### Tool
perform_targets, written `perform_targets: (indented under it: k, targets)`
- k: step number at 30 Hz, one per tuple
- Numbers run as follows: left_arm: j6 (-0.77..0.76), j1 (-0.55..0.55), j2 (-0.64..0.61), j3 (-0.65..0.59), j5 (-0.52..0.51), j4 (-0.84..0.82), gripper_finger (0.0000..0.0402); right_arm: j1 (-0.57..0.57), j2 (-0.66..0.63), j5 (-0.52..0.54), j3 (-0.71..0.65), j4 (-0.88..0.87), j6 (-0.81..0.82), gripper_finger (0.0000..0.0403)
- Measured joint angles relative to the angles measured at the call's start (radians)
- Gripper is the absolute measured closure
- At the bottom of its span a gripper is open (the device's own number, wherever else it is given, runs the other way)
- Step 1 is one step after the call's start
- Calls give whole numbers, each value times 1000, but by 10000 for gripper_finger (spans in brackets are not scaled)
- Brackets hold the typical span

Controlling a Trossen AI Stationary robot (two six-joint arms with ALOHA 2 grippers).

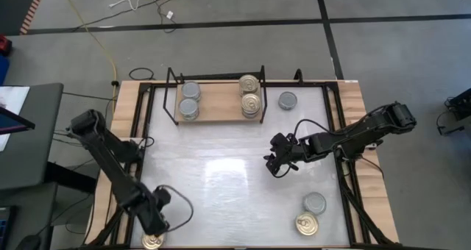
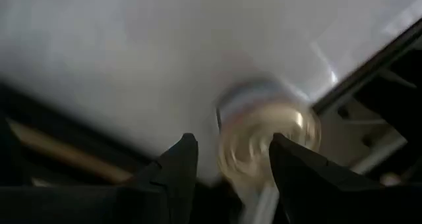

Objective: Stack canned seafood by type on shelf
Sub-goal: Put the blue tuna can on the shelf

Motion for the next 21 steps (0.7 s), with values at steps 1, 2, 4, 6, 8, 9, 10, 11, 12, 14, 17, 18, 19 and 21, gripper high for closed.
perform_targets:
  k: [1,2,4,6,8,9,10,11,12,14,17,18,19,21]
  targets:
    - [-48,-11,16,3,41,23,224,0,0,0,0,0,0,163]
    - [-90,-22,28,3,71,56,224,0,0,0,0,0,0,163]
    - [-168,-42,50,3,106,130,224,0,0,0,0,0,0,163]
    - [-238,-59,74,3,106,198,224,0,0,0,0,0,0,163]
    - [-304,-74,104,4,104,242,224,0,0,0,0,0,0,163]
    - [-339,-81,120,4,105,258,224,0,0,0,0,0,0,163]
    - [-365,-86,137,4,105,276,224,0,0,0,0,0,0,163]
    - [-378,-90,153,3,105,303,224,0,0,0,0,0,0,163]
    - [-384,-92,168,3,105,329,224,0,0,0,0,0,0,163]
    - [-384,-92,198,4,105,343,224,0,0,0,0,0,0,163]
    - [-385,-85,231,9,120,310,224,0,0,0,0,0,0,163]
    - [-383,-78,237,9,122,288,224,0,0,0,0,0,0,163]
    - [-378,-68,245,7,121,263,224,0,0,0,0,1,0,163]
    - [-348,-38,250,-1,113,233,224,0,0,0,0,0,0,163]
